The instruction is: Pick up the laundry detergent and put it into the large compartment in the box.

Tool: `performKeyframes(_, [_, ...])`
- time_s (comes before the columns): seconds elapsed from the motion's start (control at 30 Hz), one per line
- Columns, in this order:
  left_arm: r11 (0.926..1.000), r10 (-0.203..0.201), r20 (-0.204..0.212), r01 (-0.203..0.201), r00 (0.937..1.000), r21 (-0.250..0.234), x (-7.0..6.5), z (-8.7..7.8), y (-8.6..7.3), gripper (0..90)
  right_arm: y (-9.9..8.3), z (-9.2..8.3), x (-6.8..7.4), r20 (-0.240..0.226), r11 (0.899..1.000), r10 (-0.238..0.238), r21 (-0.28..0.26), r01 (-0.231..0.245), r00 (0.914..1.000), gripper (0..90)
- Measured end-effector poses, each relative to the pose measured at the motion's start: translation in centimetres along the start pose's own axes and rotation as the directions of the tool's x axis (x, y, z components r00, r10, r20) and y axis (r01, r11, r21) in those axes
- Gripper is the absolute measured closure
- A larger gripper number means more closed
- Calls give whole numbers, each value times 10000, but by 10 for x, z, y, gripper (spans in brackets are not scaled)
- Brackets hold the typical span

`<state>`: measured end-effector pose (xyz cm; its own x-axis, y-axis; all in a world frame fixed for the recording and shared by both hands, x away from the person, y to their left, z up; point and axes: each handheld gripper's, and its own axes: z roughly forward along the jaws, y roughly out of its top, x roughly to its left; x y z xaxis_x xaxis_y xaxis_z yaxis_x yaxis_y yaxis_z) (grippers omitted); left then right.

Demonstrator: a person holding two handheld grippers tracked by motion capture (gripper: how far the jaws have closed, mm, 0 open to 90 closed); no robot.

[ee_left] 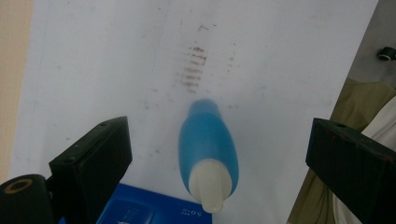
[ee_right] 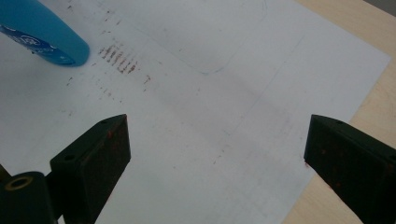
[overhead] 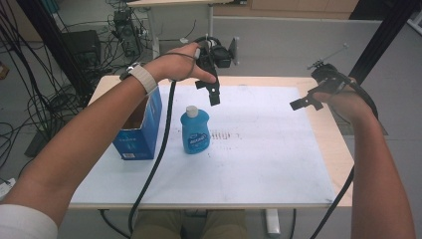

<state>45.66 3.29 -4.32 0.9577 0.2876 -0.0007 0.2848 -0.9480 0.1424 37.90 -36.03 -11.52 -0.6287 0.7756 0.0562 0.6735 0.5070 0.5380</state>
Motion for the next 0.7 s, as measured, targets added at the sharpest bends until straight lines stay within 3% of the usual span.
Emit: performKeyframes(0.7, [9983,-578,147,578,9982,-8,5,14,-16,76,4,6,2,-75,9999,-85,99,86,9999,69])
